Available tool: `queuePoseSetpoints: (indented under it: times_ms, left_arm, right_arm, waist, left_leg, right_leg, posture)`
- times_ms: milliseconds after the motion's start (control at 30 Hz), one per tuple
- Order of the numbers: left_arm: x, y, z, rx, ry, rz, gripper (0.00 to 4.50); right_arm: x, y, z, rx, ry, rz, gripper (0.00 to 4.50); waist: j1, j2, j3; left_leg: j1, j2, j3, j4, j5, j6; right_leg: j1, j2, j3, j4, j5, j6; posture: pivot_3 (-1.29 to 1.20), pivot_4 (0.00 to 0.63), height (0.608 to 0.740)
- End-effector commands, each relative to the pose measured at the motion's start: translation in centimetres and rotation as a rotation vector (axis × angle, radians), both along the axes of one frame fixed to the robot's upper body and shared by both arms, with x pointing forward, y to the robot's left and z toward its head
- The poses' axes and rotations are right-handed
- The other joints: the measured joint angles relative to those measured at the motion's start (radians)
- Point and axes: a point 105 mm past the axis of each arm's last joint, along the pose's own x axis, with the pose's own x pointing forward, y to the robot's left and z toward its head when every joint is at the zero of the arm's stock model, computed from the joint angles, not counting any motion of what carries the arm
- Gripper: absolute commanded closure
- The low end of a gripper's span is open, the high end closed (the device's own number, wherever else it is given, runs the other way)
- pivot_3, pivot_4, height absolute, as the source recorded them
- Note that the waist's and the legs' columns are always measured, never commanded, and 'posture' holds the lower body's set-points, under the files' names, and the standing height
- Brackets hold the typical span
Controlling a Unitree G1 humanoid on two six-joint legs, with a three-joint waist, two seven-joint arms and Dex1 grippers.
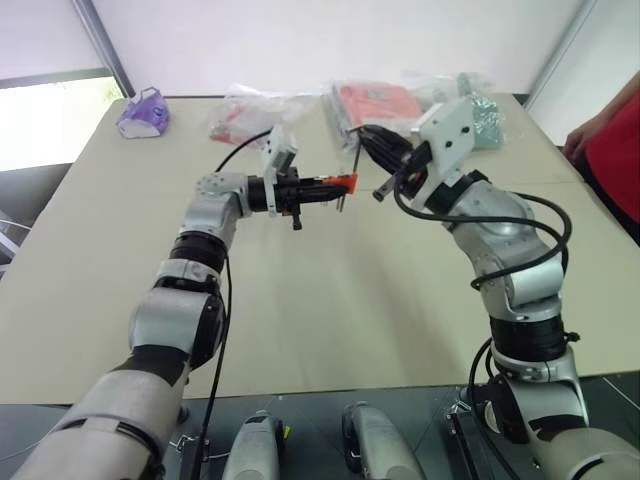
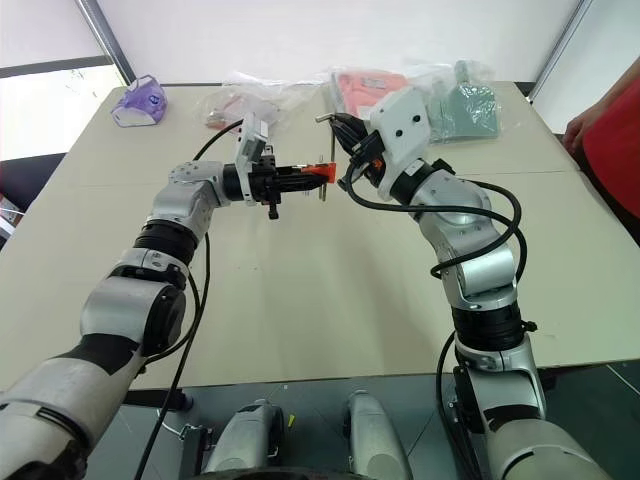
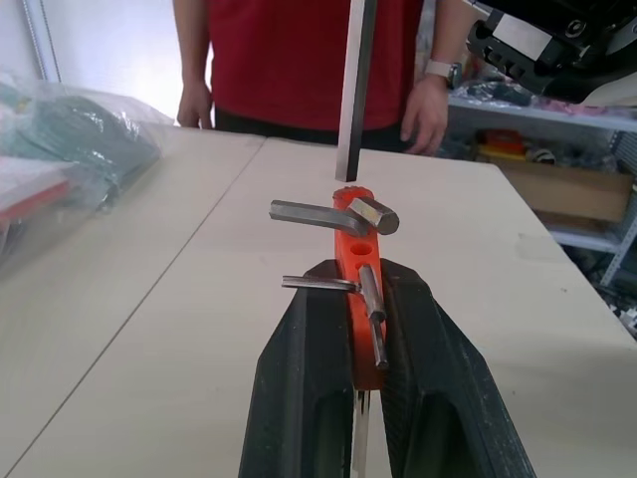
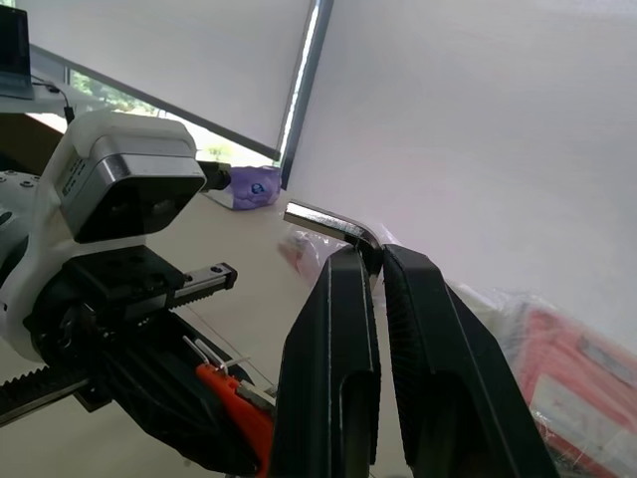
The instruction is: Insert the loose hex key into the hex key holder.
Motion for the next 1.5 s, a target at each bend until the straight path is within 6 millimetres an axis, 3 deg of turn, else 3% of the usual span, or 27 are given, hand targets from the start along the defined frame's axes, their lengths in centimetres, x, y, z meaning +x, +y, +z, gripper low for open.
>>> queuePoseSetpoints:
  times_ms: [33,833,1500]
  left_arm:
    - [-0.2,-0.2,2.5,-0.038,-0.076,-0.016,4.50]
    - [0.3,-0.1,2.8,-0.054,-0.092,0.022,4.50]
    - [0.7,0.2,1.7,-0.018,-0.091,0.057,4.50]
  right_arm:
    - [-0.8,-0.1,1.3,0.016,-0.061,0.006,4.24]
    - [-0.8,0.0,0.6,0.001,-0.043,0.010,4.24]
    - [-1.0,0.2,1.1,0.001,-0.056,0.015,4.24]
  waist:
    - [0.000,0.000,0.000]
    - [0.000,0.000,0.000]
    - [0.000,0.000,0.000]
  left_leg:
    - [0.000,0.000,0.000,0.000,0.000,0.000]
    - [0.000,0.000,0.000,0.000,0.000,0.000]
    - [0.000,0.000,0.000,0.000,0.000,0.000]
  right_leg:
    - [0.000,0.000,0.000,0.000,0.000,0.000]
    - [0.000,0.000,0.000,0.000,0.000,0.000]
    - [0.000,0.000,0.000,0.000,0.000,0.000]
  posture:
    - [0.00,0.150,0.740]
    - [0.00,0.150,0.740]
    - [0.00,0.150,0.740]
